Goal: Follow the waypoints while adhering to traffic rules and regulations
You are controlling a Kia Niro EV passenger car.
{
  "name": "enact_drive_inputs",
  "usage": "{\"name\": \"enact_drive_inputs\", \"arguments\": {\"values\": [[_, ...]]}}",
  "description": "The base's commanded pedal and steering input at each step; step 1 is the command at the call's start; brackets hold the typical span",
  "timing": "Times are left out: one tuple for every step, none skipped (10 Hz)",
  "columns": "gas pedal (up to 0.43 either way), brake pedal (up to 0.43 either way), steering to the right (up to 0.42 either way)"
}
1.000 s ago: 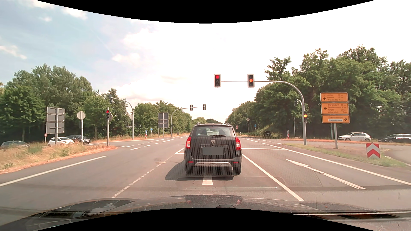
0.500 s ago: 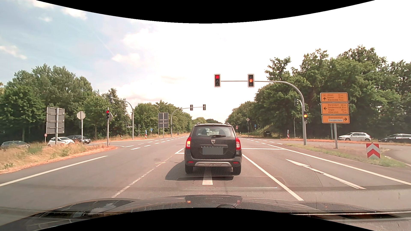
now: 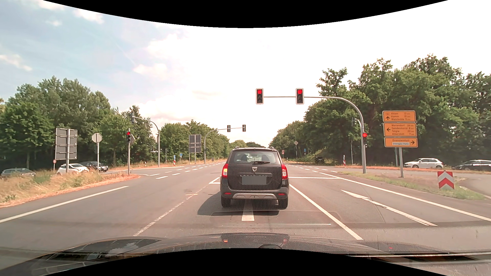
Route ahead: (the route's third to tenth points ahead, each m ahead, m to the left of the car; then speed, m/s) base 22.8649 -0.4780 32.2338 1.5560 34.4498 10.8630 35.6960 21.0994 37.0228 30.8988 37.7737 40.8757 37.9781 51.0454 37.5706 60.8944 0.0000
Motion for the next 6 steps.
{"name": "enact_drive_inputs", "arguments": {"values": [[0.0,0.177,0.0],[0.0,0.177,0.0],[0.0,0.177,0.0],[0.0,0.177,0.0],[0.0,0.177,0.0],[0.0,0.177,0.0]]}}
